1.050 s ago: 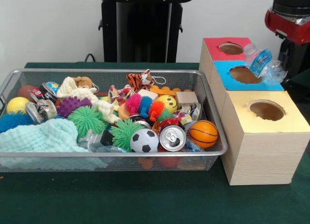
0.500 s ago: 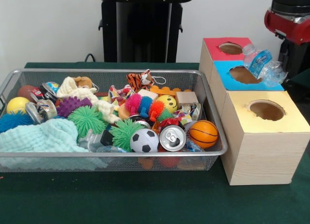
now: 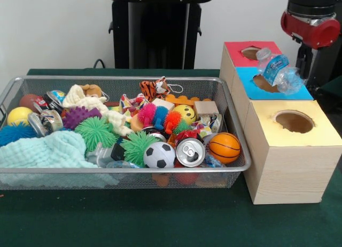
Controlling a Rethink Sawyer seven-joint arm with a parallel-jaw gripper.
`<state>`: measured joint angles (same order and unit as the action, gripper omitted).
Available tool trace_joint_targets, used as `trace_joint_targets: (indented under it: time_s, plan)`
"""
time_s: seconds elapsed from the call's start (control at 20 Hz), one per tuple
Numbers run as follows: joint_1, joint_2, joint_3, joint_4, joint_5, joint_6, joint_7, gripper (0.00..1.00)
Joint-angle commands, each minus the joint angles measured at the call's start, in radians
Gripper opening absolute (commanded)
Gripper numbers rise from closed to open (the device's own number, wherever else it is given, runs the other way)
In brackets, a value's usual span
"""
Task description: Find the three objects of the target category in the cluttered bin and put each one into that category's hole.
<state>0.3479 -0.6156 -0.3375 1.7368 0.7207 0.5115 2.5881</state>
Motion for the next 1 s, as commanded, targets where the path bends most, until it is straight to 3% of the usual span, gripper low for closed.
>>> trace_joint_targets:
  time_s: [0.05, 1.0]
  plan:
    - [-0.064, -0.019, 0.136, 0.132, 0.02, -0.059, 0.091, 0.0]
    - [-0.084, -0.082, 0.203, 0.233, 0.02, -0.093, 0.109, 0.0]
